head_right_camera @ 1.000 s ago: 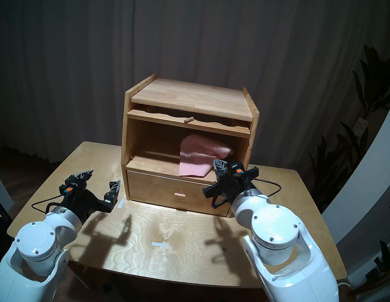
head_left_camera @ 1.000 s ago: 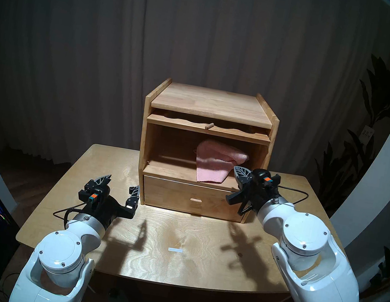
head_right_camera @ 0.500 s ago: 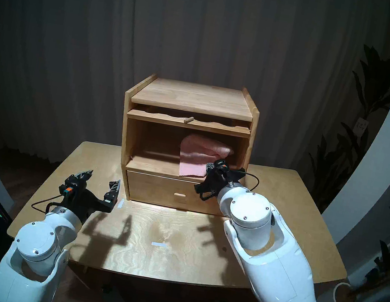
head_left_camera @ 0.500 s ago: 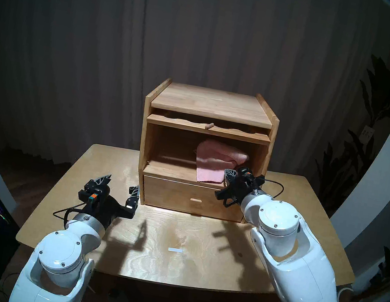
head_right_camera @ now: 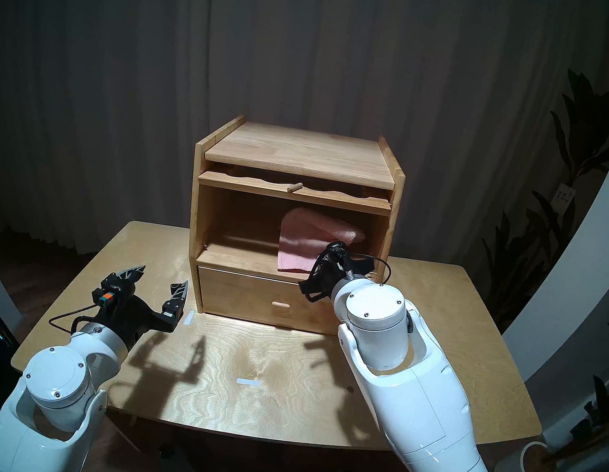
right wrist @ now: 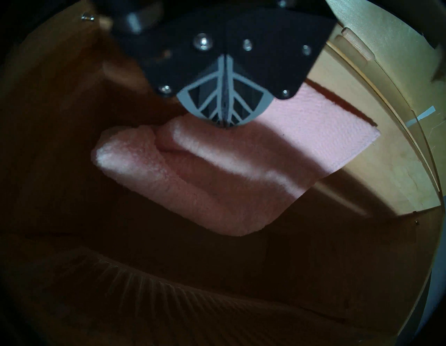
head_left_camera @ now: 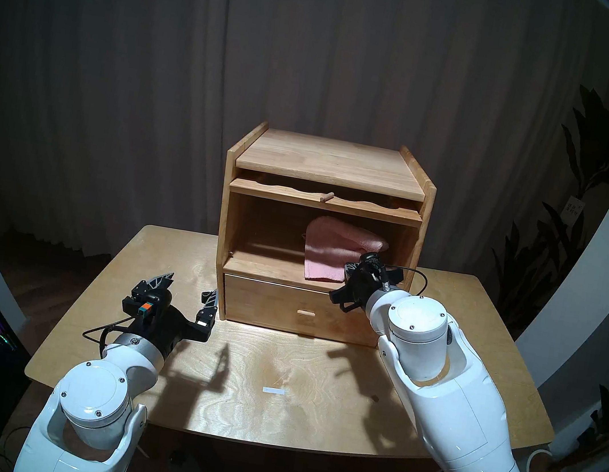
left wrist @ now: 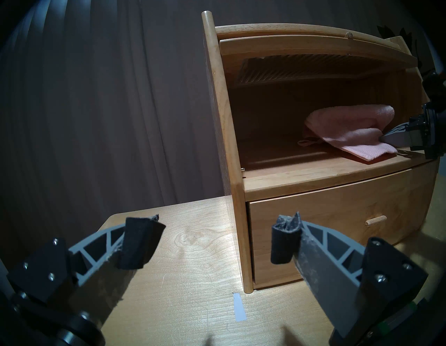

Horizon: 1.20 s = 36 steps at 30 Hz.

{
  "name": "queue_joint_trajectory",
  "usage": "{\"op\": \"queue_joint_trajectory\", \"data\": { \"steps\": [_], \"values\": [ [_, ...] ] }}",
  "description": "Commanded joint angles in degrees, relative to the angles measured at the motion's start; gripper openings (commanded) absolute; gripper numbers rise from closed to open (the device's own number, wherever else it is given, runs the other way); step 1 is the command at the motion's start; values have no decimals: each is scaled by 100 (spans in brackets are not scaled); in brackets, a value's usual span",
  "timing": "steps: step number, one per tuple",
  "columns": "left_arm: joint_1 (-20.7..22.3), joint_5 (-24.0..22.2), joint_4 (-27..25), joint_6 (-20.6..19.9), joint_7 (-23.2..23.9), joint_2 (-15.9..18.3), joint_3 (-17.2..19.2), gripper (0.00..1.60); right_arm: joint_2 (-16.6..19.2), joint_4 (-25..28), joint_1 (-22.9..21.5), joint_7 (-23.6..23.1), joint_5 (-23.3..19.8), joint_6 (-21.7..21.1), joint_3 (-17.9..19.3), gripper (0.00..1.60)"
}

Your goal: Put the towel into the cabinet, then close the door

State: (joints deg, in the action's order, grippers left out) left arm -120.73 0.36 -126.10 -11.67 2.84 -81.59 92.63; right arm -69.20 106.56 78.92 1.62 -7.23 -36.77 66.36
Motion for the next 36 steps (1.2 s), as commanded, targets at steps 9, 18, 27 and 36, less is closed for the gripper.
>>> {"op": "queue_joint_trajectory", "data": {
  "steps": [9,18,27,36],
  "values": [
    [12,-3,-130,21,-9,-7,8,160,-469,-788,-1116,-101,198,149,-184,0],
    [12,-3,-130,21,-9,-7,8,160,-466,-924,-1353,-237,299,358,-304,0],
    [18,-3,-120,24,-7,-6,7,160,278,-103,-846,-774,331,648,-348,160],
    [34,-3,-91,25,-4,-3,4,160,771,623,-247,-1348,146,854,-338,160]
  ]
}}
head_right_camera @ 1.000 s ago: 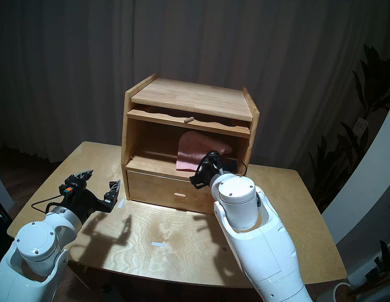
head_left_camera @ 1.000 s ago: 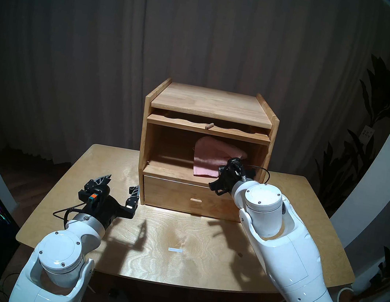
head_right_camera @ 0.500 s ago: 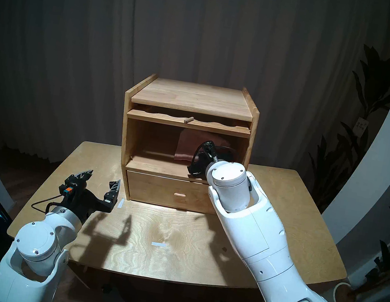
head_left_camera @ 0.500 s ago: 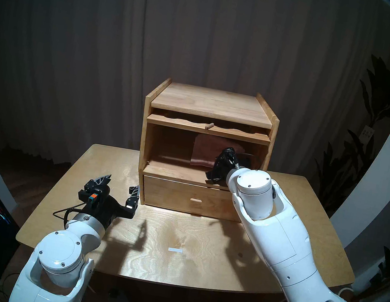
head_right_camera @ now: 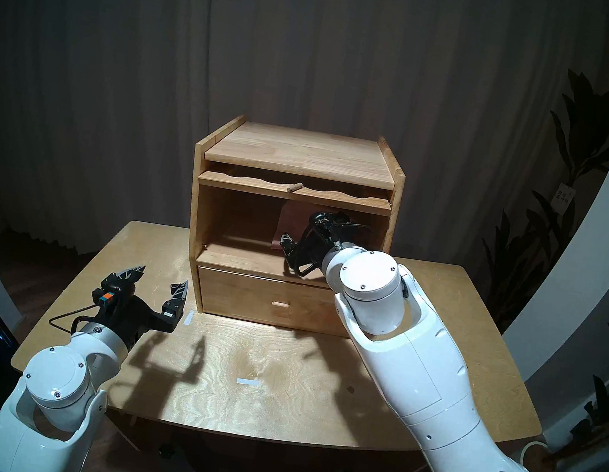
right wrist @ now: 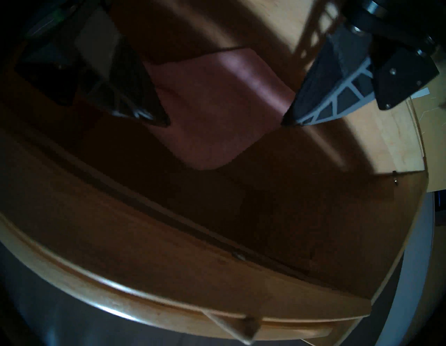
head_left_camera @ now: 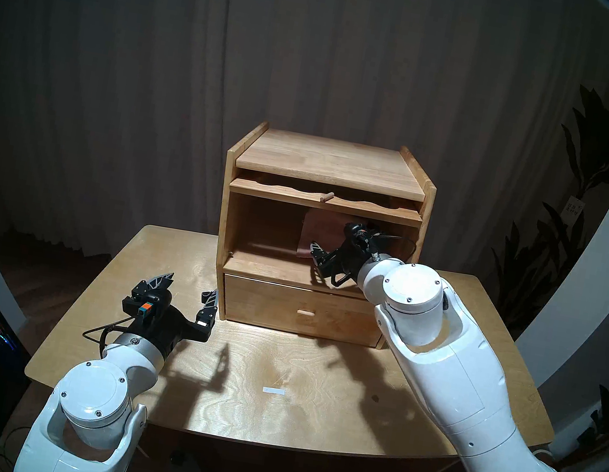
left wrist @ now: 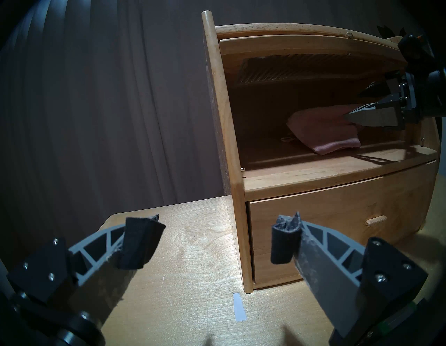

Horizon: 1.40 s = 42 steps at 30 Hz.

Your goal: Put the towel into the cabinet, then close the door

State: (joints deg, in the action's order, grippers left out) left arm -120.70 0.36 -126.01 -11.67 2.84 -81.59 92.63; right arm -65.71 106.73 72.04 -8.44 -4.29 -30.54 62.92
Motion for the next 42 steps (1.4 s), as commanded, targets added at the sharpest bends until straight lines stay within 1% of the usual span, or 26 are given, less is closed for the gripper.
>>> {"op": "queue_joint_trajectory", "data": {
  "steps": [1,3,5,7,8,10,11,12,15,20,23,24,25,26,27,28,32,33,34,35,36,37,38,39,41,42],
  "values": [
    [30,-2,-99,25,-4,-3,4,160,422,606,441,-343,-148,231,6,160],
    [33,-2,-94,25,-4,-2,4,160,583,887,608,-486,-193,380,26,160],
    [34,-2,-90,25,-4,-2,4,160,600,875,613,-541,-217,470,28,160],
    [36,-2,-82,24,-2,-1,3,160,824,1130,820,-694,-263,609,86,160],
    [36,-2,-82,24,-2,-1,3,160,824,1130,820,-694,-263,609,86,160],
    [38,-2,-77,24,-2,-1,3,160,1090,1365,1083,-752,-274,732,213,160],
    [38,-2,-77,24,-2,-1,3,160,1090,1365,1083,-752,-274,732,213,160],
    [39,-2,-76,24,-2,-1,3,160,1170,1463,1150,-767,-274,799,264,160],
    [41,-2,-71,25,-2,-1,3,160,1357,1713,1322,-771,-345,1007,545,160],
    [44,-2,-66,25,-2,0,2,160,1578,2013,1416,-714,-339,1386,997,160],
    [45,-2,-65,26,-2,0,2,160,1702,2302,1630,-665,-396,1600,1319,160],
    [46,-2,-62,26,-2,0,2,160,1764,2468,1752,-611,-420,1750,1529,160],
    [47,-2,-62,26,-2,0,2,160,1776,2464,1790,-587,-435,1822,1617,160],
    [47,-2,-61,26,-2,0,2,160,1798,2611,1888,-536,-465,1888,1753,160],
    [48,-2,-60,27,-2,0,1,160,1811,2630,1951,-499,-486,1953,1865,160],
    [48,-2,-60,27,-2,0,1,160,1811,2630,1951,-499,-486,1953,1865,160],
    [49,-2,-62,28,-2,-1,2,160,1865,2709,2229,-217,-512,2109,2285,160],
    [49,-2,-62,28,-2,-1,2,160,1864,2691,2314,-108,-499,2136,2435,160],
    [49,-2,-63,28,-2,-1,2,160,1876,2669,2352,-17,-496,2169,2460,160],
    [49,-2,-63,29,-2,-1,2,160,1858,2627,2429,96,-473,2186,2625,160],
    [49,-2,-63,29,-2,-1,2,160,1862,2575,2468,202,-459,2192,2654,160],
    [50,-2,-64,29,-2,-1,2,160,1819,2492,2589,332,-453,2174,2873,160],
    [50,-2,-64,29,-2,-1,2,160,1816,2415,2593,354,-430,2181,2827,160],
    [50,-2,-65,30,-2,-1,2,160,1746,2288,2765,592,-418,2182,3094,160],
    [48,-2,-72,30,-2,-2,2,160,1634,2125,3027,879,-381,2244,3392,160],
    [47,-2,-75,31,-3,-2,2,160,1577,2080,3082,962,-370,2281,3473,160]
  ]
}}
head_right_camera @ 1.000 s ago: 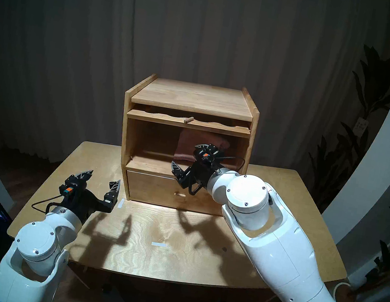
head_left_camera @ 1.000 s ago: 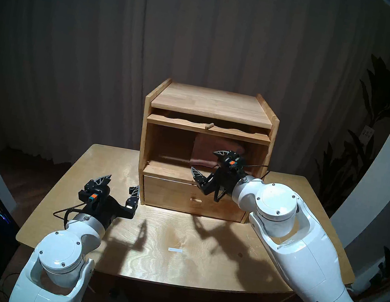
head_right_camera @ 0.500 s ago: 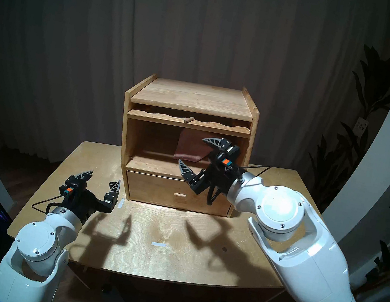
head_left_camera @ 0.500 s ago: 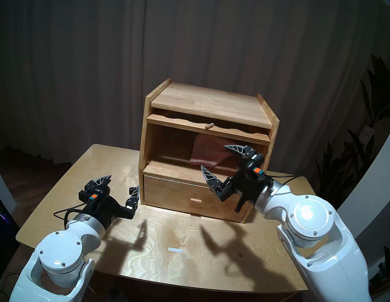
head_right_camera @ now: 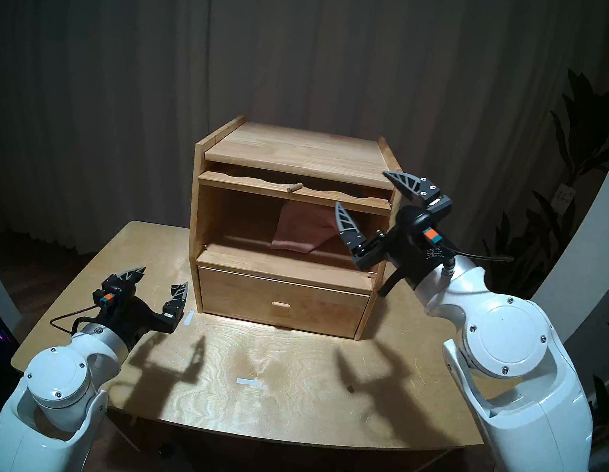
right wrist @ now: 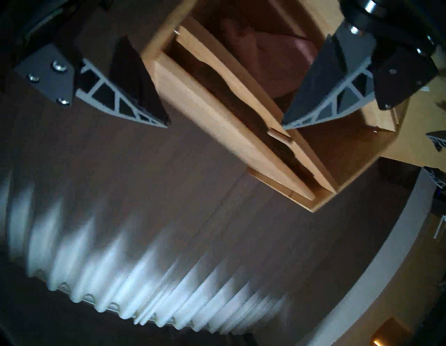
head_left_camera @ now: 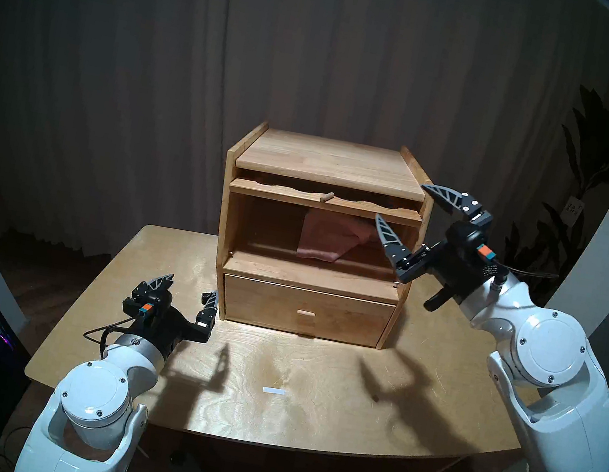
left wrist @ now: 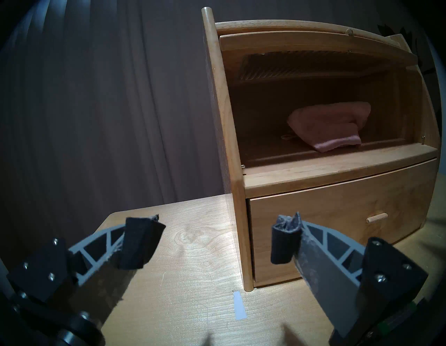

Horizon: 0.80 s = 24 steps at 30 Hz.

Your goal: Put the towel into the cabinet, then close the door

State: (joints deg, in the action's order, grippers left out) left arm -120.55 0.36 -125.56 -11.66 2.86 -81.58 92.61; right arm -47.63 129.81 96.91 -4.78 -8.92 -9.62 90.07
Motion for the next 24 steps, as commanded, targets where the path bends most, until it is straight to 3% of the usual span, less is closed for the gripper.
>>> {"op": "queue_joint_trajectory", "data": {
  "steps": [1,8,10,11,12,18,22,24],
  "values": [
    [31,-3,-123,30,-4,-3,4,160,-316,-264,671,691,101,226,862,160],
    [24,-3,-138,30,-6,-4,6,160,-809,-569,1079,1237,100,516,1317,160],
    [18,-3,-149,30,-7,-5,7,160,-1067,-597,1364,1549,158,793,1421,160],
    [15,-3,-153,29,-7,-6,7,160,-956,-715,1254,1486,96,817,1335,160],
    [12,-3,-159,29,-8,-6,8,160,-1162,-681,1464,1673,209,1019,1357,160],
    [16,29,-172,44,-55,-27,4,160,-1281,-1151,1354,1903,498,1407,904,160],
    [51,697,-210,309,-365,128,-165,160,-1243,-1778,1071,1938,589,1800,584,160],
    [65,774,-241,346,-428,107,-239,160,-1267,-1973,975,1967,597,1830,519,160]
  ]
}}
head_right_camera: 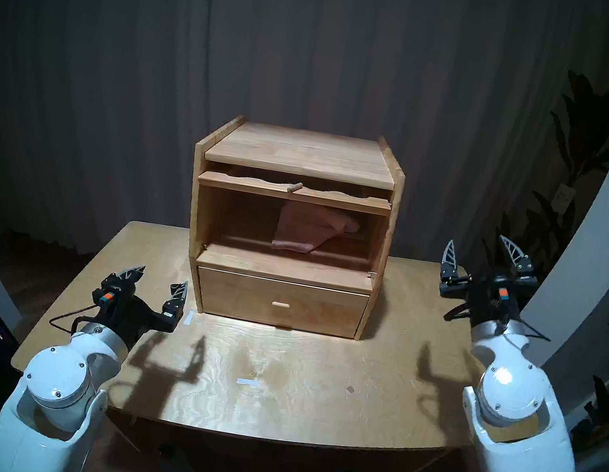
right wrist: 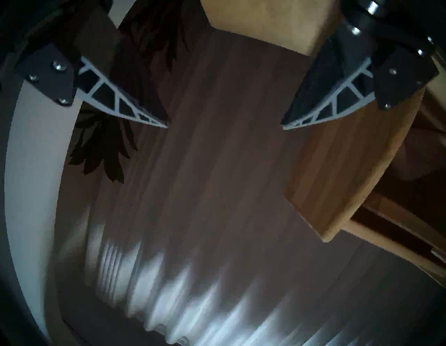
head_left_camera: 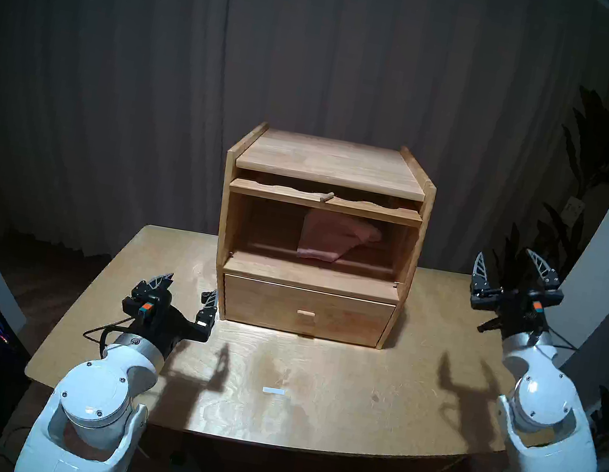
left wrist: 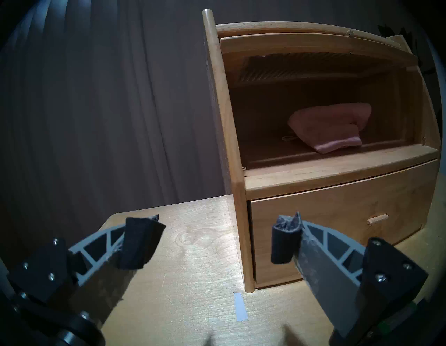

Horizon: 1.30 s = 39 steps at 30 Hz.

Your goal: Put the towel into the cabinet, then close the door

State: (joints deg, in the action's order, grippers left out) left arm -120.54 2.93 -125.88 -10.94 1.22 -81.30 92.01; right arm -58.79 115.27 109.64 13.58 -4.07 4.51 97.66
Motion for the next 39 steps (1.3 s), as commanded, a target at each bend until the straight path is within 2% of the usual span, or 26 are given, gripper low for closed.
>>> {"op": "queue_joint_trajectory", "data": {
  "steps": [1,3,4,6,11,19,20,22,23,25,26,30,34,39],
  "values": [
    [70,569,-229,279,-307,64,-210,160,-179,-703,-405,168,132,506,-291,160],
    [79,691,-271,322,-382,68,-256,160,-199,-1012,-579,178,101,674,-330,160],
    [87,717,-297,337,-403,63,-270,160,-193,-998,-574,206,128,619,-315,160],
    [94,866,-343,421,-455,113,-322,160,-180,-1328,-763,192,152,906,-373,160],
    [70,1387,-473,695,-520,377,-515,160,-131,-1494,-854,223,232,1055,-375,160],
    [256,2807,-597,1454,-495,1089,-760,160,-141,-1581,-896,245,276,1123,-398,160],
    [320,2951,-612,1487,-414,1093,-768,160,-141,-1585,-897,247,279,1122,-398,160],
    [431,3224,-598,1763,-319,1329,-787,160,-142,-1595,-904,252,288,1132,-402,160],
    [485,3374,-624,1727,-258,1268,-799,160,-142,-1598,-907,254,292,1136,-404,160],
    [583,3653,-639,2031,-96,1516,-765,160,-142,-1607,-913,260,303,1141,-407,160],
    [650,3747,-683,2023,33,1490,-757,160,-143,-1611,-916,261,306,1142,-408,160],
    [973,4165,-734,2426,412,1831,-575,160,-144,-1627,-929,271,323,1155,-414,160],
    [1155,4350,-775,2701,896,2018,-401,160,-145,-1644,-944,279,341,1172,-420,160],
    [1559,4516,-572,2959,1498,2472,-206,160,-149,-1665,-961,290,360,1201,-427,160]
  ]
}}
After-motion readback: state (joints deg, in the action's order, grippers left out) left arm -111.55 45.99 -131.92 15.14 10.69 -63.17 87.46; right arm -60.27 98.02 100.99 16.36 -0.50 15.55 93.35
